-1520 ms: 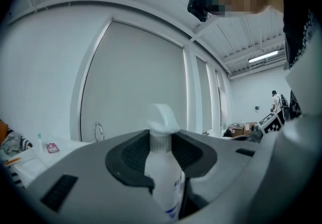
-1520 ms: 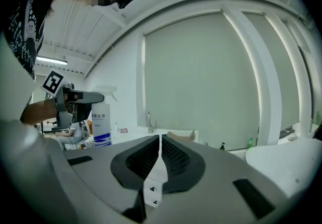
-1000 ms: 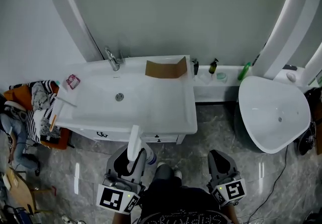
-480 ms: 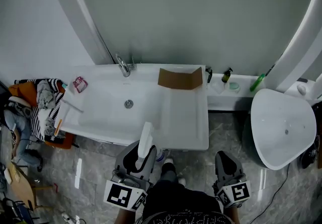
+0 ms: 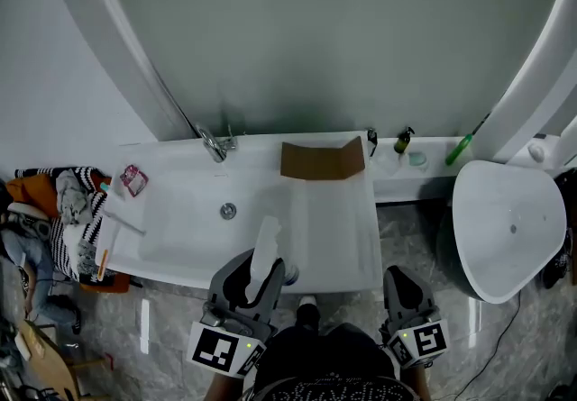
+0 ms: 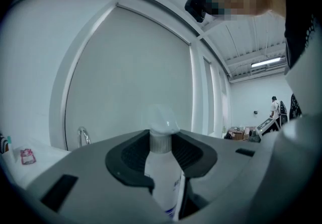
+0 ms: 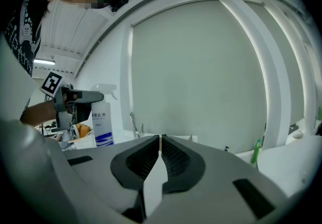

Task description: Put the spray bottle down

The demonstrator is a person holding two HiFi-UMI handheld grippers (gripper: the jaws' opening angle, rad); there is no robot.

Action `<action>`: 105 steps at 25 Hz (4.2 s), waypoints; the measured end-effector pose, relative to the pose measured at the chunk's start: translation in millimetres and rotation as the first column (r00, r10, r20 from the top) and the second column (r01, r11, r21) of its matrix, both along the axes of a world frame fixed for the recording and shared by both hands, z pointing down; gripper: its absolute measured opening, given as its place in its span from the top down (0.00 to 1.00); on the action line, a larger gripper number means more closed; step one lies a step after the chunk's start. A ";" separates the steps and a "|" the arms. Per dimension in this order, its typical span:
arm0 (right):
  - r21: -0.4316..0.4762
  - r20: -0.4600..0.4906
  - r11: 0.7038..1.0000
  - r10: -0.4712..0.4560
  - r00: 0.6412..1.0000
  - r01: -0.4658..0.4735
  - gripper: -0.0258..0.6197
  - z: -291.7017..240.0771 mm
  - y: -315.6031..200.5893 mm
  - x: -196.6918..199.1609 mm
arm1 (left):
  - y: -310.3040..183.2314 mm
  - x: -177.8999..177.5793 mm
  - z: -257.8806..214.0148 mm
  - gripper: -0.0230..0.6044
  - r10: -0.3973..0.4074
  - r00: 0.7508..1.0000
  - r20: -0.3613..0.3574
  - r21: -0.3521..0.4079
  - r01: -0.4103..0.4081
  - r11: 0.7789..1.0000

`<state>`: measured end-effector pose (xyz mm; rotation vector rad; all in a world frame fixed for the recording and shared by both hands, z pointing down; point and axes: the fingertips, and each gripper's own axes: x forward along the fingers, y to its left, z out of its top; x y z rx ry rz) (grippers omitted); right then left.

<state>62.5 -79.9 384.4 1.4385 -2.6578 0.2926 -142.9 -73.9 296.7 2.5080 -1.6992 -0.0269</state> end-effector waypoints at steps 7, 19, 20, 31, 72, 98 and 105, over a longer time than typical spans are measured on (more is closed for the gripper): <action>-0.027 0.007 0.998 0.053 0.999 -0.052 0.92 10.6 -19.5 -13.8 | -30.4 -16.8 15.8 0.75 0.036 0.999 0.012 -0.039 -0.035 0.999; -0.041 -0.005 0.999 0.006 1.000 -0.006 0.92 21.0 -51.6 -18.8 | -56.6 -15.2 23.1 0.75 0.018 1.000 0.008 -0.065 -0.017 0.998; -0.039 -0.002 0.999 -0.006 1.000 0.006 0.92 19.7 -55.8 -19.0 | -59.1 -14.3 22.3 0.75 0.011 1.000 0.009 -0.065 -0.010 0.998; -0.020 -0.014 0.995 -0.099 0.995 0.099 0.92 15.4 -101.2 2.5 | -84.8 16.2 15.6 0.75 -0.052 0.999 -0.004 -0.040 0.052 0.998; -0.030 -0.017 0.998 -0.054 0.998 0.054 0.92 29.9 -145.1 51.9 | -216.1 71.8 128.4 0.75 0.029 0.999 0.026 0.034 -0.030 0.999; -0.056 -0.001 0.995 -0.080 0.997 0.080 0.92 36.7 -149.0 36.0 | -204.2 79.1 164.1 0.75 0.059 0.997 0.052 0.016 -0.060 0.998; -0.055 0.001 0.996 -0.075 0.997 0.075 0.92 35.0 -142.6 37.4 | -204.9 79.4 165.5 0.75 0.061 0.996 0.060 0.032 -0.063 0.997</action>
